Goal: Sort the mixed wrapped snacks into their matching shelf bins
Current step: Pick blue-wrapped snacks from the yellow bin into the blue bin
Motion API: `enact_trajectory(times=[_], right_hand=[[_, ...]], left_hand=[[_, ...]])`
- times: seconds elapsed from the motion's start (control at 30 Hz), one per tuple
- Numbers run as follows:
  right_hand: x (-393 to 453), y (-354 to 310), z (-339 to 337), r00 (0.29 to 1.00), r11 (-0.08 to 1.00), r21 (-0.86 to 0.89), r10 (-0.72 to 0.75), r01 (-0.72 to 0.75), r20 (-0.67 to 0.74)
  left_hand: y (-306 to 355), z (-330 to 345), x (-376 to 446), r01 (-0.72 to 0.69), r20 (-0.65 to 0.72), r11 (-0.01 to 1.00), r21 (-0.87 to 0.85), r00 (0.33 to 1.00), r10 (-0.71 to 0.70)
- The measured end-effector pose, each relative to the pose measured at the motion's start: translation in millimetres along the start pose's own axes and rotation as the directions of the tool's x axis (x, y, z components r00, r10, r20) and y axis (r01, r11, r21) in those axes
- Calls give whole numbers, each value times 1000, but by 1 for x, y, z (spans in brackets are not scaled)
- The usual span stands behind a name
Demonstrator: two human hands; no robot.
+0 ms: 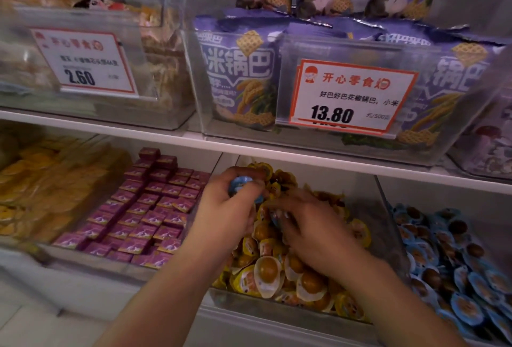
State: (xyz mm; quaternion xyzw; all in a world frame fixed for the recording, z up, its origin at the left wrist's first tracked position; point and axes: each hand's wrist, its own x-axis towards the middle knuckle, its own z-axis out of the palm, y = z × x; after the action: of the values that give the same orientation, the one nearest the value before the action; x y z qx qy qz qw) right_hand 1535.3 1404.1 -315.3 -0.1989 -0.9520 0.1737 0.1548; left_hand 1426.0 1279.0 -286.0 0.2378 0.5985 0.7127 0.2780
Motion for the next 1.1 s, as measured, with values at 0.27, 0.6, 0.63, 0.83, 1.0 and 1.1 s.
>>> enact_trajectory(times=[0.27,0.6,0.63,0.83,1.0,1.1], right_hand=[[6,21,12,985,979,-125,167,-162,31],[-20,-7,-33,840,163,906,464,-392,280],[-26,-14,-39,839,-54,914,377,-403,392],[-65,-11,-64,883,-345,868,178,-358,435],[-100,12,-76,878,-2,963,410,-270,247],[-111,34,-92,872,26,983,466,-182,149]], left_hand=[[-5,3,0,-84,12,990,115,996,84],[-12,34,-6,-176,-156,975,138,968,197],[-13,43,-10,-183,-149,975,128,968,201],[-23,96,-46,-430,142,803,412,901,410],[-28,117,-59,-525,403,686,504,845,351],[-32,124,-62,-555,490,769,319,791,367]])
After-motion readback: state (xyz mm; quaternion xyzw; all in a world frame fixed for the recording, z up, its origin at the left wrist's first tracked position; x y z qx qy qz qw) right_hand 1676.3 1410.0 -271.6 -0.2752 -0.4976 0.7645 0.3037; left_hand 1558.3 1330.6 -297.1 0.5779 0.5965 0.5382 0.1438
